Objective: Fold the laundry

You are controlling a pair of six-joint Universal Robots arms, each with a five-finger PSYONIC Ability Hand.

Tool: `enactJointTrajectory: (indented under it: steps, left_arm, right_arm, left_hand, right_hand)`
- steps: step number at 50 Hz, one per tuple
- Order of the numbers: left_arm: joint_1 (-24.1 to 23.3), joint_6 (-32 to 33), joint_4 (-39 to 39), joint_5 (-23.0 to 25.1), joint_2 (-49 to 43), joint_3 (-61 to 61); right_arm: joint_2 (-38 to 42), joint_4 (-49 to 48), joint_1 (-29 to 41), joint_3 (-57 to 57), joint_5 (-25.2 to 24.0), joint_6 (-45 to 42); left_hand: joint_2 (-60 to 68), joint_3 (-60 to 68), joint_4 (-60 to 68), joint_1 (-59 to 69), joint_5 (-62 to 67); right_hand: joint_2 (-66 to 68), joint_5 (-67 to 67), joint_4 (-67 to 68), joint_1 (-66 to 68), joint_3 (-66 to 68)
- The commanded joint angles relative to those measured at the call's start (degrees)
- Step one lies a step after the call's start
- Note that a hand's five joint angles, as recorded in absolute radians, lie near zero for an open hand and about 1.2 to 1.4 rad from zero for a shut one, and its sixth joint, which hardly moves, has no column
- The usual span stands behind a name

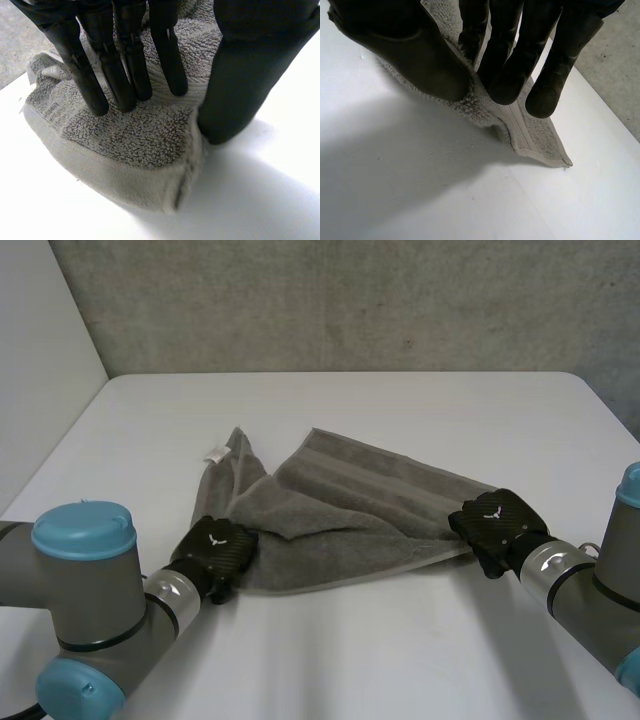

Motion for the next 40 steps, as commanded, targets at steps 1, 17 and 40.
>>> enactJointTrajectory:
  steps: [1, 17, 40]
  left_arm:
    - [0.0, -0.2, 0.0, -0.1, 0.1, -0.2]
    - [0.9, 0.5, 5.0, -1.0, 4.1, -3.3]
    - [19.6, 1.2, 11.0, -6.1, 28.9, -10.2]
  right_arm:
    - [0.0, 0.0, 0.0, 0.1, 0.0, -0.1]
    - [-0.4, 0.2, 0.0, 0.2, -0.1, 0.0]
    - [-5.0, 0.4, 13.5, -3.8, 1.1, 5.3]
  left_hand:
    - [21.0, 21.0, 21.0, 21.1, 21.4]
    - [31.4, 31.4, 31.4, 31.5, 31.8]
    - [31.4, 31.4, 31.4, 31.5, 31.8]
  right_hand:
    - [3.0, 2.8, 3.3, 3.6, 3.0]
    - [3.0, 2.8, 3.3, 3.6, 3.0]
    - [3.0, 2.8, 3.3, 3.6, 3.0]
